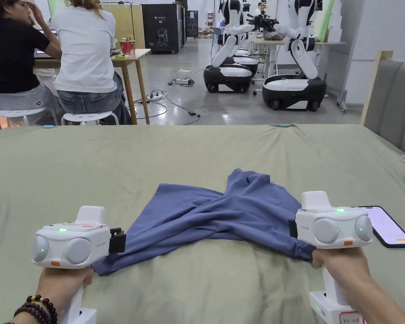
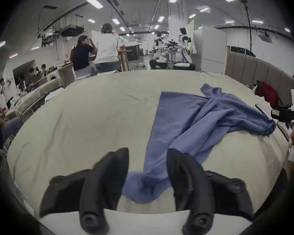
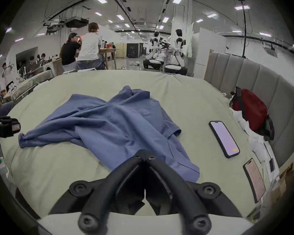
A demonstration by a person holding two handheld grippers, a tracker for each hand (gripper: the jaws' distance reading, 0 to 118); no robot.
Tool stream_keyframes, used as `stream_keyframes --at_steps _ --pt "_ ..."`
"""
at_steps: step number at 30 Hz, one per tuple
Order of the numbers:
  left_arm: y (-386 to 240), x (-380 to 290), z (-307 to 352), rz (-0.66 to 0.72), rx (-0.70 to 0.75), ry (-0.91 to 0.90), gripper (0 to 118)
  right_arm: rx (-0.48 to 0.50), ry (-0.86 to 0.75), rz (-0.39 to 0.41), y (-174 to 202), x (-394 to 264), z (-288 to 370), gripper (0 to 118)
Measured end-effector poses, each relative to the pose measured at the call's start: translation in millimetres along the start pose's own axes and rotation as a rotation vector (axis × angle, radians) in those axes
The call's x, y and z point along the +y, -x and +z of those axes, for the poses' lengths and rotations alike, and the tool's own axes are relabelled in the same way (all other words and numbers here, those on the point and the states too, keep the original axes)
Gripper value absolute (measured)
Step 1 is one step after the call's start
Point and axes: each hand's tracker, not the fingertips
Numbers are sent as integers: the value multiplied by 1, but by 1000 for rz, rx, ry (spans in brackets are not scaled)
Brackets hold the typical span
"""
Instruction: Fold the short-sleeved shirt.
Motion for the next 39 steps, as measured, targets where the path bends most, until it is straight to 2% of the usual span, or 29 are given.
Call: stream_keyframes --at_steps 2,4,8,9,11,12,14,19,24,30,36,37,38,39 --pt "2 -8 -5 -9 33 23 66 9 -3 -18 -2 0 -3 0" --pt "6 -15 -12 -10 44 42 82 17 3 -27 -2 -3 -5 0" --pt "9 -28 -14 22 29 102 81 26 22 -24 -1 -8 -8 0" --pt "8 -32 -15 28 13 121 75 30 26 -26 -1 -9 -9 0" --pt "8 -35 -19 16 -19 146 50 28 30 -23 -1 -11 -13 0" --pt "9 -37 -22 7 -24 133 42 26 33 -22 -1 -11 -15 0" --pt "3 -35 -19 -45 -54 122 9 30 39 -25 0 -11 -14 0" --pt "5 -25 -23 -68 -56 128 7 41 37 -24 1 -7 -13 0" --pt "3 4 -10 -63 -62 51 7 38 19 -2 -4 18 -18 0" --pt "-8 40 -29 -48 -92 8 7 34 18 24 -25 74 -55 0" --pt "-29 69 -81 -41 -93 41 7 53 79 24 -41 132 -134 0" --pt "-32 73 -88 -33 -97 43 7 68 91 21 -42 143 -151 6" --pt "-35 78 -96 -32 -99 48 7 81 104 8 -46 150 -166 26" --pt "-38 82 -103 -34 -96 52 7 94 135 -3 -46 156 -182 53"
